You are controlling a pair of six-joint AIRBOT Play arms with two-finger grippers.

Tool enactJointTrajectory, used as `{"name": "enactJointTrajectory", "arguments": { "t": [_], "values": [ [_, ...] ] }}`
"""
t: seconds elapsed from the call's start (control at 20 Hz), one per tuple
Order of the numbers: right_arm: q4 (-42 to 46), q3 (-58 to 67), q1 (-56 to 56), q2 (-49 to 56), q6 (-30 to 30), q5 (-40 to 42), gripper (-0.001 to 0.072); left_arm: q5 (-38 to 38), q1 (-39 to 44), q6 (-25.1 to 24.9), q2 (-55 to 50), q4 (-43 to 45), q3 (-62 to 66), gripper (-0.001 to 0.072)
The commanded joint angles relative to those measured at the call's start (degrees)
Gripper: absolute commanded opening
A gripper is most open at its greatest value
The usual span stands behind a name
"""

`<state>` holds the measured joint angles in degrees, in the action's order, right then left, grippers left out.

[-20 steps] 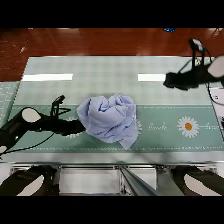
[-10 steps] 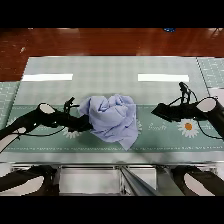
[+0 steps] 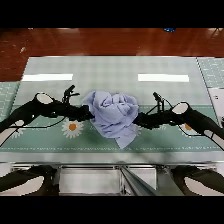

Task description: Fold the shirts.

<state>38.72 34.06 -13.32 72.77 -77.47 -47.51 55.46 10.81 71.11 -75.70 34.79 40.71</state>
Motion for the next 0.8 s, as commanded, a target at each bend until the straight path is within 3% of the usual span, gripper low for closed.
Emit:
{"name": "enactJointTrajectory", "arguments": {
  "t": [0.0,0.1,0.15,0.55,0.75],
  "values": [
    [-3.9,1.8,-3.2,3.1,2.2,4.2,0.0320,0.3,-0.9,-0.2,2.0,-0.1,1.0,0.0015],
    [-5.2,5.0,-3.3,3.7,5.9,3.6,0.0048,0.4,-2.1,-0.2,3.1,-0.1,2.2,0.0015],
    [-4.3,7.6,-3.1,3.6,7.6,1.5,0.0018,1.3,-3.2,-0.2,3.8,-0.1,3.6,0.0015],
    [20.9,48.6,3.2,-3.7,-1.6,-16.6,0.0018,7.1,-15.8,1.8,13.9,-0.4,34.1,0.0015],
    [25.4,65.4,3.2,-9.1,-1.8,-24.0,0.0018,8.4,-17.8,2.0,17.0,-0.1,51.5,0.0015]
  ]
}}
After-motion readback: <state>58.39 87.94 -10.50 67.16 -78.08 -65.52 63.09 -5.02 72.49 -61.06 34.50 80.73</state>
